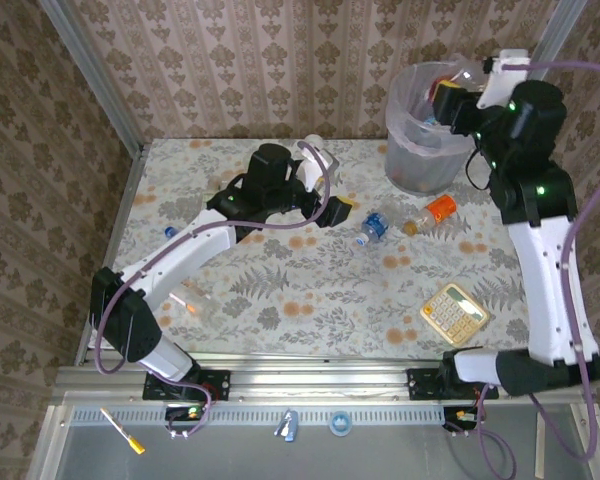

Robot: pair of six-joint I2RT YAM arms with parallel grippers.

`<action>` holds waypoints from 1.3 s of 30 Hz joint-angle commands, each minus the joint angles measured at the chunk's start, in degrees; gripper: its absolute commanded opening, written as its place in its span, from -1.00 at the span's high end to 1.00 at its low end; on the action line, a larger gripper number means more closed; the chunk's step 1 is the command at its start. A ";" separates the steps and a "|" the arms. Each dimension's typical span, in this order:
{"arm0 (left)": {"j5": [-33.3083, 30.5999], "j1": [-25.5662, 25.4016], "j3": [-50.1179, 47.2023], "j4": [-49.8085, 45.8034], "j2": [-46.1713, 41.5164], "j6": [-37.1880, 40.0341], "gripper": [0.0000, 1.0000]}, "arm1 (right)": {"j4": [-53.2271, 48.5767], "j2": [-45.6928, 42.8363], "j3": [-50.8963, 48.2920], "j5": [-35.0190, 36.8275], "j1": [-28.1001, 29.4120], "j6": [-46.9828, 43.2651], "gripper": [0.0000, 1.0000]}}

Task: Throw the plastic bottles in the bin

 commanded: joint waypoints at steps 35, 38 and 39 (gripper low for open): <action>1.50 0.73 -1.51 3.64 2.88 -4.42 -1.00 | -39.79 41.37 62.28 -6.81 -11.01 10.23 -0.65; 2.50 0.42 -2.20 4.19 4.57 -7.20 -1.00 | -39.64 42.60 64.87 -8.85 -11.01 10.59 -0.76; 2.49 0.24 -2.79 4.99 4.82 -7.74 -1.00 | -38.54 41.68 63.32 -9.10 -11.01 10.45 -0.77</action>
